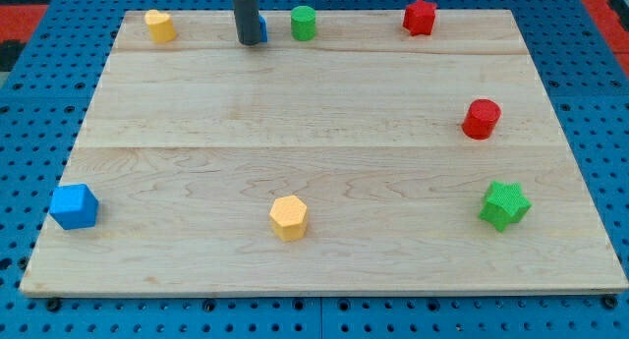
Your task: Push the blue cube towards the blue triangle
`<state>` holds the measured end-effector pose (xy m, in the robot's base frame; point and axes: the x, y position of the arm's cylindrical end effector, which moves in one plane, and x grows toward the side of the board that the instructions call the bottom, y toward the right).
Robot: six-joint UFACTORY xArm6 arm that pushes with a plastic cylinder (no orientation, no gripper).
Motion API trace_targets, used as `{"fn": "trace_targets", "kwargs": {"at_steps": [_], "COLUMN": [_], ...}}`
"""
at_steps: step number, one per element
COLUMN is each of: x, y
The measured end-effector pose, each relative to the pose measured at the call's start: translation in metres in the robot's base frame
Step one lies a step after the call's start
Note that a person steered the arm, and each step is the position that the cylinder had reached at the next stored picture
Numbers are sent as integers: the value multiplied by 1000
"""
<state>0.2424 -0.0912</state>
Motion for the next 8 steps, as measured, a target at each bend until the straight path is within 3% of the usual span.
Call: {"fn": "trace_targets", "kwargs": {"at_steps": [1, 3, 4, 6, 7, 8], "x": [21, 242, 321, 315, 276, 278], "y": [9, -1, -47, -158, -154, -129]}}
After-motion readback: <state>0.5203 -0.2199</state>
